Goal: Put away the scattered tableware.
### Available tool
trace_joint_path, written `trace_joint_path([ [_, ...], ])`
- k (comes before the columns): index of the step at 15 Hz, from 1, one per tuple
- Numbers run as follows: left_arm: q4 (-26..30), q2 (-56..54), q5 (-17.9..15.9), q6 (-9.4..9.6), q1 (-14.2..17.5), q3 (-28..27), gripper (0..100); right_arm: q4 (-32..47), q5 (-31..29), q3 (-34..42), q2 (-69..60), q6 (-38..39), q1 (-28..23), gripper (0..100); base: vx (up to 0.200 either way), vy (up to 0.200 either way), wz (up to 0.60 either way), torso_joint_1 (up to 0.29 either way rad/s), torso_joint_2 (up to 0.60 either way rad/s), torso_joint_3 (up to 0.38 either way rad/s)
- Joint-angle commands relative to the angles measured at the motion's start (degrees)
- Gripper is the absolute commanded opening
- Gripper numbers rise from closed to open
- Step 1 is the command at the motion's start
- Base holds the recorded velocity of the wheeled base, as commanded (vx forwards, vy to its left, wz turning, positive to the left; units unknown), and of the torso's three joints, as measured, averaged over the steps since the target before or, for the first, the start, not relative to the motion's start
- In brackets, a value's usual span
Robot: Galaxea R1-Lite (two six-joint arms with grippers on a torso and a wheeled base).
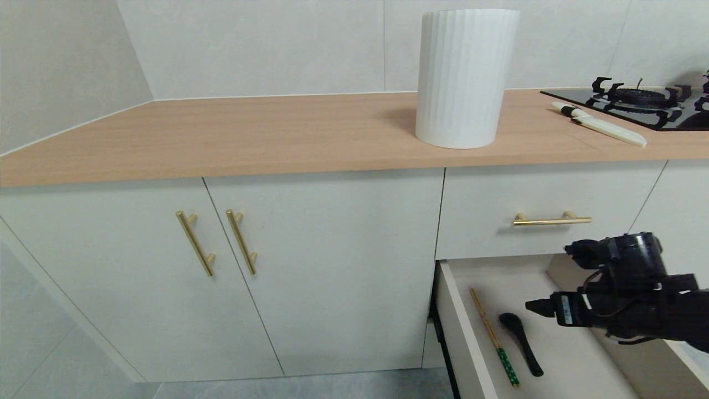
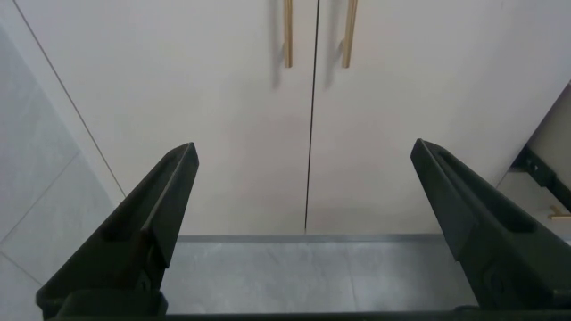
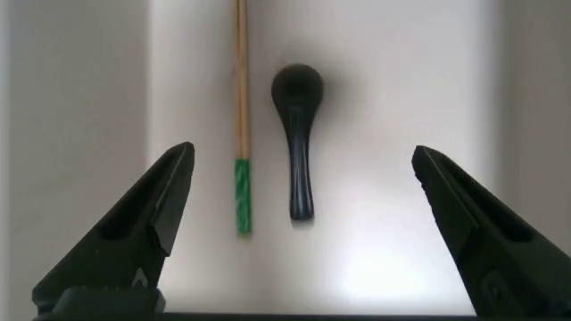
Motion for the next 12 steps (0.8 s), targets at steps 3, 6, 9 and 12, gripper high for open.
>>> trace_joint_path([
  [3,0.0,0.0,-0.1,0.49,0.0,0.0,100,16.8,0.3,2.6,-25.5,0.5,-1.6,100,0.0,0.0,0.0,0.0,0.0,0.0],
  [6,0.0,0.0,-0.1,0.05,0.0,0.0,100,17.2,0.3,6.0,-29.7,0.3,-1.2,100,0.0,0.0,0.0,0.0,0.0,0.0],
  [9,0.0,0.0,-0.1,-0.13,0.0,0.0,100,20.1,0.3,7.4,-33.9,0.4,-0.1,100,-0.133,0.0,0.0,0.002,0.0,0.002],
  [12,0.0,0.0,-0.1,-0.13,0.0,0.0,100,27.9,0.5,7.6,-40.0,0.3,0.5,100,-0.2,0.0,0.0,0.004,0.01,0.006],
])
